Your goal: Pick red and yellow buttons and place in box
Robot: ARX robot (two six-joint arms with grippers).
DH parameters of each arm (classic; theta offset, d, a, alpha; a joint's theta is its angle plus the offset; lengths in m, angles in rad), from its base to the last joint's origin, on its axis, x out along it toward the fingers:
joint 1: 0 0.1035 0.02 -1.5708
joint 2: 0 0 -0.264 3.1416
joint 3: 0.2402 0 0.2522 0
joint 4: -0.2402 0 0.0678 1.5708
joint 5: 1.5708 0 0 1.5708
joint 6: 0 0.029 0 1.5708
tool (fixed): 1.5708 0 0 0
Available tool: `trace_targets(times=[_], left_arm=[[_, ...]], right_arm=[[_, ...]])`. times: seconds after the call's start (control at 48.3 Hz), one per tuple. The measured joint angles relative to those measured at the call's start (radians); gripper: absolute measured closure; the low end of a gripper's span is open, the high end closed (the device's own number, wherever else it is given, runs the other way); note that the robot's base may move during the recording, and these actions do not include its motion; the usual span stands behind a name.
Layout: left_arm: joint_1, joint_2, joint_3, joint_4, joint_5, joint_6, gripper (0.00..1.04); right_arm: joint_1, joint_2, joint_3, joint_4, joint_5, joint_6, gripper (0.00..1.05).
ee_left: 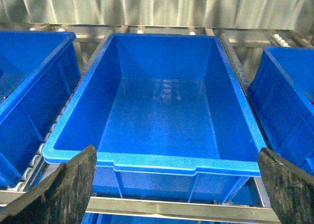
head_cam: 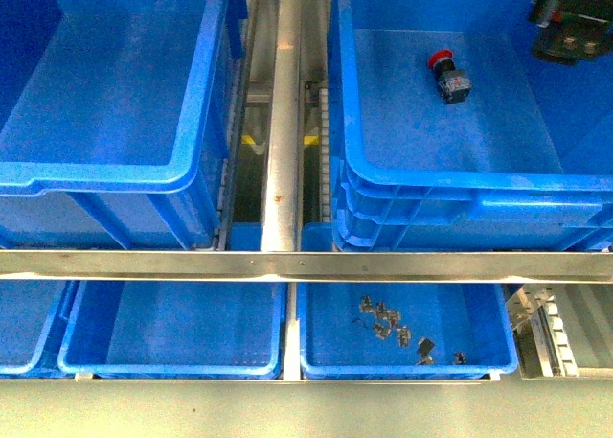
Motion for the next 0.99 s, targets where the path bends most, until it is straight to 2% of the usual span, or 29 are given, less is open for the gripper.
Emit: trace_targets(times=[0.103, 0.228, 0.331, 0.683, 0.766, 0.993], left_arm=[[0.000, 0.000, 0.000, 0.000, 0.000, 0.000, 0.08], [0.000, 0.000, 0.000, 0.000, 0.000, 0.000, 0.08], [0.000, 0.000, 0.000, 0.000, 0.000, 0.000, 0.08], [0.000, 0.000, 0.000, 0.000, 0.000, 0.000, 0.08], [0.000, 0.000, 0.000, 0.000, 0.000, 0.000, 0.08], [0.000, 0.000, 0.000, 0.000, 0.000, 0.000, 0.08]], right_arm=[[-0.044, -0.074, -0.119, 0.165, -0.039, -0.118, 0.56], [-0.096, -0.188, -0.244, 0.148, -0.092, -0.160, 0.86], [-0.125, -0.283, -0.301, 0.118, -0.118, -0.174, 1.01], [-0.188, -0.552, -0.421, -0.038, -0.181, -0.175, 1.01], [-0.245, -0.637, -0.443, -0.100, -0.257, -0.175, 1.01], [-0.271, -0.862, -0.476, -0.285, -0.262, -0.175, 1.01]])
